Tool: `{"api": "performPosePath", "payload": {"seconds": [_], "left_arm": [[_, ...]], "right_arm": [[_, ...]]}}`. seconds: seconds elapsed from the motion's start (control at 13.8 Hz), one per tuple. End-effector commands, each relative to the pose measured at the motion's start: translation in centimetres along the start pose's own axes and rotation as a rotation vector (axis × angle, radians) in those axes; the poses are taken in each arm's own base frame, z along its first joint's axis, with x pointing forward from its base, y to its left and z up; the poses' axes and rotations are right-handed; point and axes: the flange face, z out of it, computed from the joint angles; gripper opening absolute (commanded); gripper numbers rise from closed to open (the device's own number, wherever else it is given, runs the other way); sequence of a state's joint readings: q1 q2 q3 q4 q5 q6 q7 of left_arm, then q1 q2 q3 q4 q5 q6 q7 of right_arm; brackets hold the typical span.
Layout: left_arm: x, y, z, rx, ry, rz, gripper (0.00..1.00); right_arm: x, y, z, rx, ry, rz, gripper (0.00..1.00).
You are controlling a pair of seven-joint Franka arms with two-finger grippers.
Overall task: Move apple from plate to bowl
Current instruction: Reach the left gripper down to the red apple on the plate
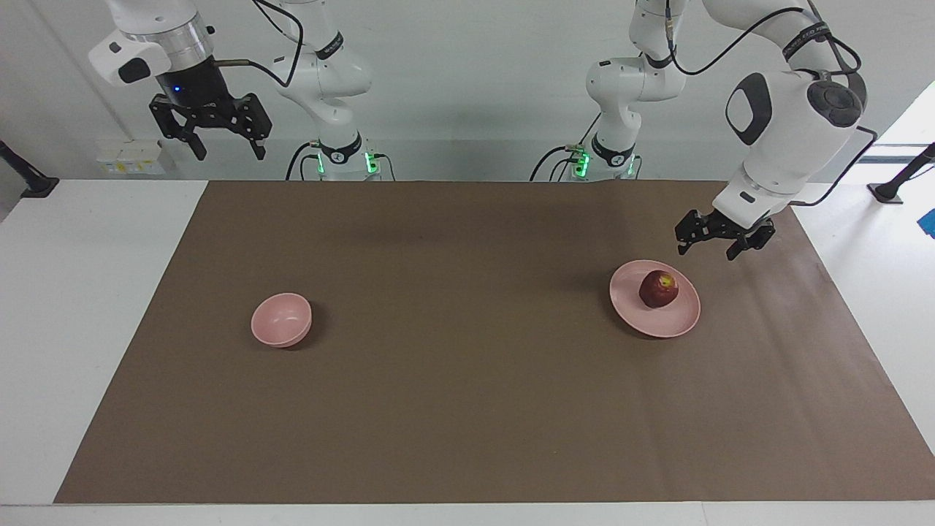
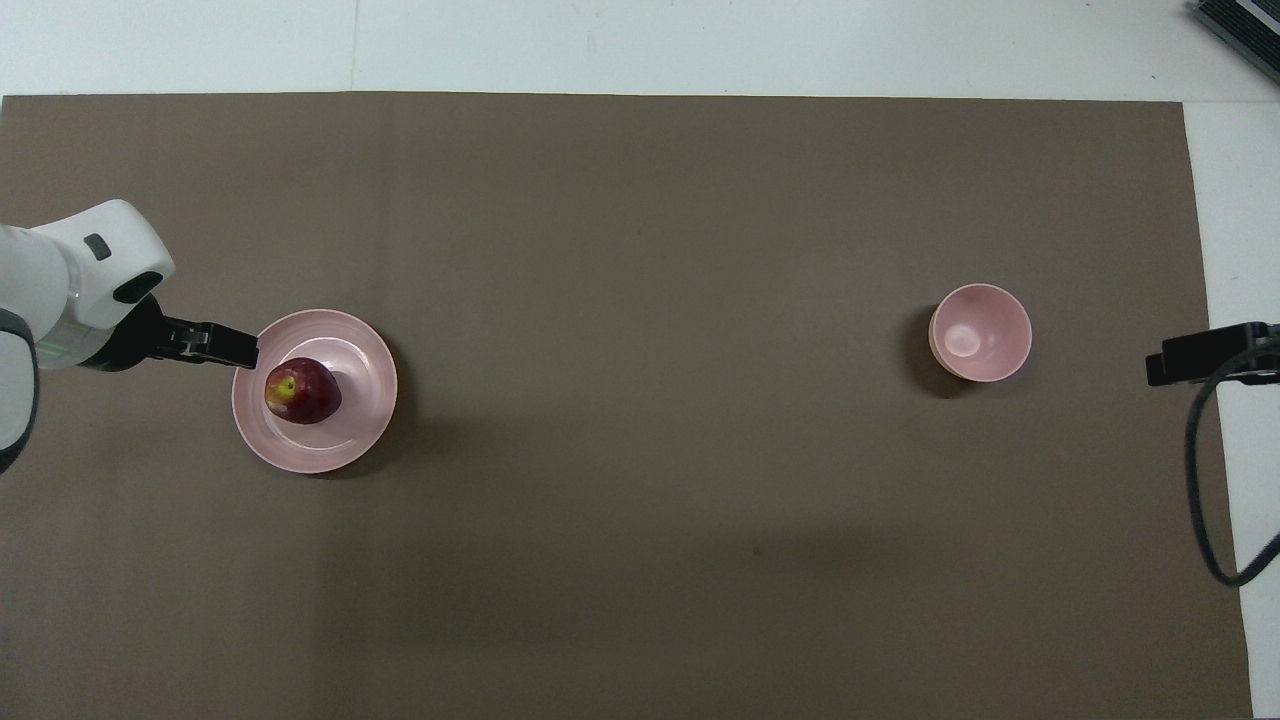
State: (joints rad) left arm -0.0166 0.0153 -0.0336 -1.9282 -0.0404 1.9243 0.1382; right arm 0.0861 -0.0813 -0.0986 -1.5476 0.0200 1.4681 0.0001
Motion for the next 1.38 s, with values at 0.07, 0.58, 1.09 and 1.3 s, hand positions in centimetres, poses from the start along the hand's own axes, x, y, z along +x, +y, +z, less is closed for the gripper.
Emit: {"api": "performPosePath", "payload": {"seconds": [0.07,0.58,1.09,1.3], "left_arm": [[0.2,0.4,5.6,-0.001,-0.035,0.02,1.0],[0.1,2.0,12.7,0.002,-0.023,0.033,1.0],[-1.4,2.2,14.5,0.002,-0.029,0.035,1.0],[-1.3,3.4,14.5,0.002,-0.039,0.05,0.3]], "right_arm": [[2.2,-0.8,5.8,0.05,0.04,-0.024,1.0],[4.9,-5.4,17.0,0.2,-0.025,-0.026,1.0],[4.7,-8.3,21.2,0.378,-0.104,-0.025,1.0],[4.0,-9.0,21.2,0.467,-0.121,0.011,1.0]]}}
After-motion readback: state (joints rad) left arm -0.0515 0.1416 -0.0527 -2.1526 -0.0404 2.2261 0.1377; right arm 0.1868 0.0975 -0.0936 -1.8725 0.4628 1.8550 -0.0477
